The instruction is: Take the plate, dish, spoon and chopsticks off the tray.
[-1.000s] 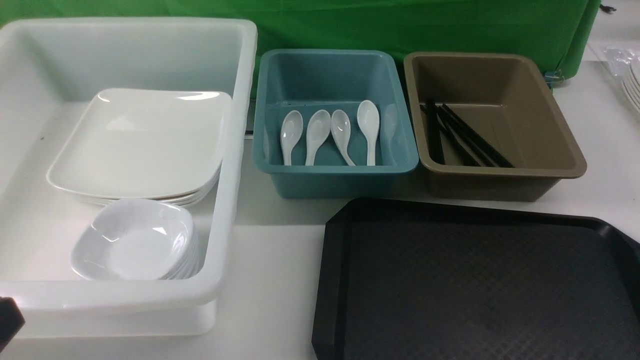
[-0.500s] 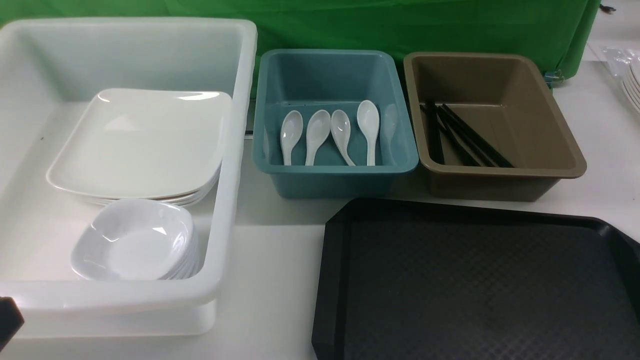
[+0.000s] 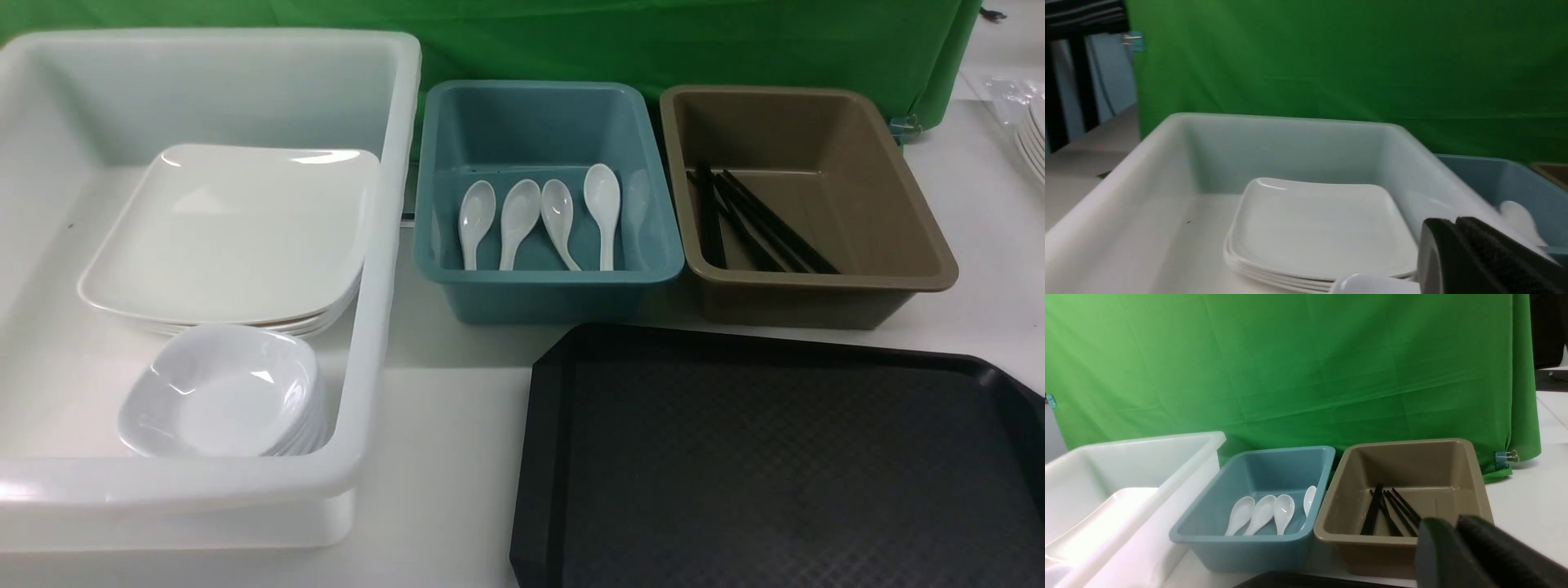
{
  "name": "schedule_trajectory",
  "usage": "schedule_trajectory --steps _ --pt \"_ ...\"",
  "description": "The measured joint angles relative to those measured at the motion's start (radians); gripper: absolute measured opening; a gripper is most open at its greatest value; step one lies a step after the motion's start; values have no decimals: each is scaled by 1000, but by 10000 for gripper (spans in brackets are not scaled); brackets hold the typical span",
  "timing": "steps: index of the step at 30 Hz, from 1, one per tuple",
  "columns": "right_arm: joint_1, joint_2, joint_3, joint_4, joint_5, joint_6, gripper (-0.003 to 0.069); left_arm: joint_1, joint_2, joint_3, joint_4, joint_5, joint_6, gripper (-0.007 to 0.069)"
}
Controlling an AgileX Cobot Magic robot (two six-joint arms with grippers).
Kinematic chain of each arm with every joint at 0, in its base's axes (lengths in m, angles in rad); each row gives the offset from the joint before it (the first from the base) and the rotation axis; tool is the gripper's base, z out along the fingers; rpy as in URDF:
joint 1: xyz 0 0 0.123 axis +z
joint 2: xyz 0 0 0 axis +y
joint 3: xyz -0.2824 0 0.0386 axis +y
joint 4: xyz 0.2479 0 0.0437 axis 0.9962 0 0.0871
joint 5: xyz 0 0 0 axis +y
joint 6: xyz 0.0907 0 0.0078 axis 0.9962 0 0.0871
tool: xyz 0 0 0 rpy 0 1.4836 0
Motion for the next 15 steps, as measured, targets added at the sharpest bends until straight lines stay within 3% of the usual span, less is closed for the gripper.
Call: schedule_trajectory --steps 4,15 --pt "0 0 0 0 1 0 108 50 0 166 40 -63 -30 10" --pt "0 0 0 0 0 0 132 50 0 179 43 64 -33 10"
